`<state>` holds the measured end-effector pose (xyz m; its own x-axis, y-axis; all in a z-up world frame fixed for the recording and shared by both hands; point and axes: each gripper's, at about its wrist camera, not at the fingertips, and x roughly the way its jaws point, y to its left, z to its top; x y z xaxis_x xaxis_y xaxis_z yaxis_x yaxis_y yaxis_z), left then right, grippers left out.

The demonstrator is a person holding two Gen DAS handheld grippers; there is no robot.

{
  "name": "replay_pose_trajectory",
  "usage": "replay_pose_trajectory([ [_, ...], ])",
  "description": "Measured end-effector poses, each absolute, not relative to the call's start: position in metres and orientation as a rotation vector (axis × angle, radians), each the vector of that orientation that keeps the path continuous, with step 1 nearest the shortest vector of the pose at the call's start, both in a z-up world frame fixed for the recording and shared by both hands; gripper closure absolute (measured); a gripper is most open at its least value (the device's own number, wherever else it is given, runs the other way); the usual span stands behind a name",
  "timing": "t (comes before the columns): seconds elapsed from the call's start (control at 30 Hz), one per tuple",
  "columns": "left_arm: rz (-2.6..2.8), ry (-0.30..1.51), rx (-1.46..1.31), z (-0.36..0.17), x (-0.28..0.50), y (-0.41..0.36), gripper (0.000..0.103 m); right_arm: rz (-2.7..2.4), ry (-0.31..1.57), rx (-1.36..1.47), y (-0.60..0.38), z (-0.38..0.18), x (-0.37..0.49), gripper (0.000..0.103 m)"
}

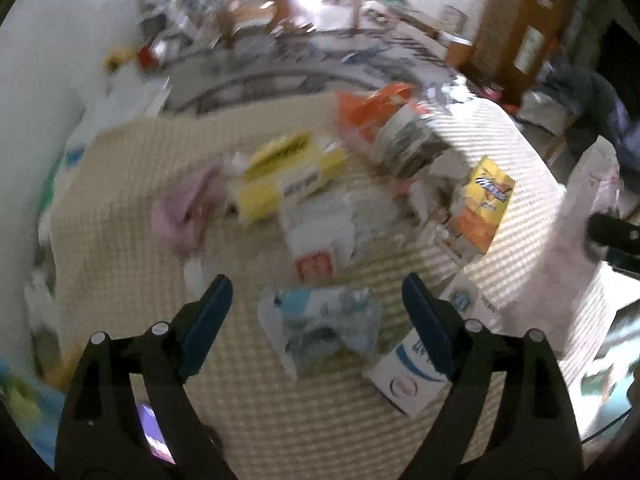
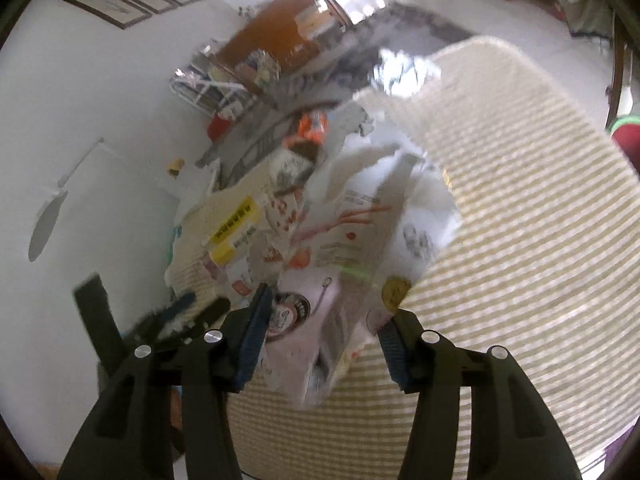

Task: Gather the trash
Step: 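Grasp the white Glico paper bag with the right tool and lift it, then grasp the blue-and-white crumpled wrapper with the left tool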

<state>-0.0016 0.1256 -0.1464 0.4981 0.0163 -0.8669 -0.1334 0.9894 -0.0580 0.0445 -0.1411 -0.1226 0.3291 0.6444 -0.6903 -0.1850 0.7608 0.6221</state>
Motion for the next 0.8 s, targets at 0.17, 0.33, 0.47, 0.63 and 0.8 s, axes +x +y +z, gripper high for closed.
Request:
replay_pose_trajectory([
  [0.17,0.153,1.102,-0.273,-0.166,-0.007,0.137,0.019,0.578,1.096,0.463,-0.139,-0.121,0.045,0.054],
  [0.33,0.179,1.154,-0.347,-0.186,-0.007,0.136,0.019,0.605,1.108,0.416,-0.136,-0.123,0.043,0.054],
  [0.47,0.168,1.167,-0.394,-0.195,-0.005,0.13,0.02,0.603,1.104,0.411,-0.139,-0.123,0.04,0.054],
  [0.63,0.16,1.154,-0.409,-0.194,-0.002,0.124,0.06,0.589,1.091,0.417,-0.147,-0.122,0.039,0.054],
  [0.8,0.13,1.117,-0.429,-0.183,-0.005,0.124,0.074,0.574,1.086,0.428,-0.156,-0.121,0.04,0.054],
])
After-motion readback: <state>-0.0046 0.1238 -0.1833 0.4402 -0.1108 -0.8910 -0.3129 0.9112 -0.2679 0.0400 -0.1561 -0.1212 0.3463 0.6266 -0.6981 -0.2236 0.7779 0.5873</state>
